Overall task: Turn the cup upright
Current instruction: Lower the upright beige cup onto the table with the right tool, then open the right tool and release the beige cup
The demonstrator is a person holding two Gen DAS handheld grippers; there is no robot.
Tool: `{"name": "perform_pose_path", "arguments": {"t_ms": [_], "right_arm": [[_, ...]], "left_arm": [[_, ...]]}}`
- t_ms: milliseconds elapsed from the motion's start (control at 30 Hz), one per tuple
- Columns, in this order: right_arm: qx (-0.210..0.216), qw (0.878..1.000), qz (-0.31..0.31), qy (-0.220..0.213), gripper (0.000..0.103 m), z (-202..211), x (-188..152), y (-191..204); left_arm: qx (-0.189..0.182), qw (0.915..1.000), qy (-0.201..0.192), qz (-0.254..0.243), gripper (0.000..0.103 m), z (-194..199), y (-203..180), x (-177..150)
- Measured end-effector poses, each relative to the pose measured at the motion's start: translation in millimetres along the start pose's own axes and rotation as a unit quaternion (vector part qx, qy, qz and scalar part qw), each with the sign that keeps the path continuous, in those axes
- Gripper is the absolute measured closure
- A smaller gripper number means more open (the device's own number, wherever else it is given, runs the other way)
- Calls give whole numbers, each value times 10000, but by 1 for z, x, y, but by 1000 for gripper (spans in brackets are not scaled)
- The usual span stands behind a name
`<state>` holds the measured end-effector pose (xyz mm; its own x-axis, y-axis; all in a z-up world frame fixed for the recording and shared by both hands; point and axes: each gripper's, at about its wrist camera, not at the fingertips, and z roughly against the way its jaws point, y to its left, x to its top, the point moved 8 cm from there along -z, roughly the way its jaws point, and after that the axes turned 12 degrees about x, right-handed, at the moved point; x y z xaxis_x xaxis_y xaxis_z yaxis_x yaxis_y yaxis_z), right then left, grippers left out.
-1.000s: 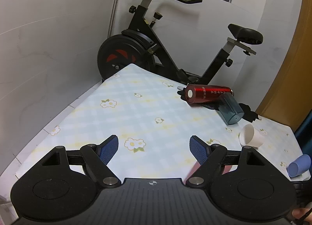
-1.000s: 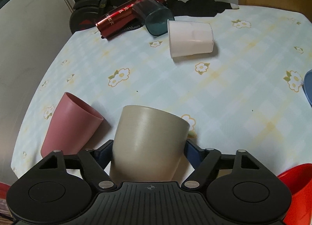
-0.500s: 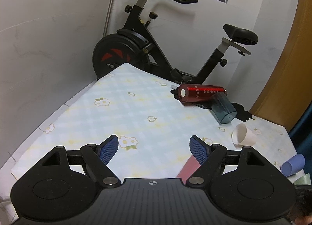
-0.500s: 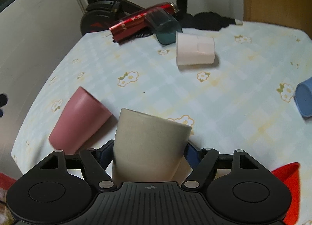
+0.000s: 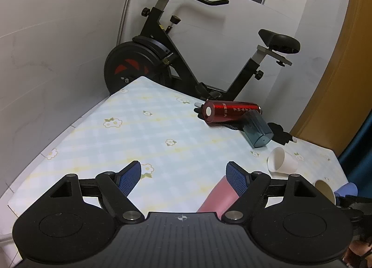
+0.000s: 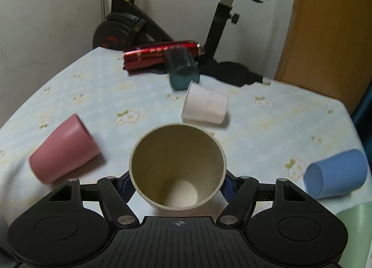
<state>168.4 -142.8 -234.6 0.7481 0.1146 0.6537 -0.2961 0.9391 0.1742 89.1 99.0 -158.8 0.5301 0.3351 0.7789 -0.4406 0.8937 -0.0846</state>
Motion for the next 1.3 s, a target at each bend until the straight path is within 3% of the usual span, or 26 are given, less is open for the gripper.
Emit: {"name": "perform_pose_path", "arguments": {"t_ms": [467,1000,1300], "right_arm": [[-275,9993,180,-164,37,-12,8,-8],[-232,9994,-264,-78,36,-10,8,-12],[-200,9982,-525,-221,2,3,11,-15]], "left_arm": [[-29,10000,31,-45,21,0,0,0],[-44,10000,31,-54,21,1,0,0],[-126,9997,-49,-218,19,9,-10,5]]}}
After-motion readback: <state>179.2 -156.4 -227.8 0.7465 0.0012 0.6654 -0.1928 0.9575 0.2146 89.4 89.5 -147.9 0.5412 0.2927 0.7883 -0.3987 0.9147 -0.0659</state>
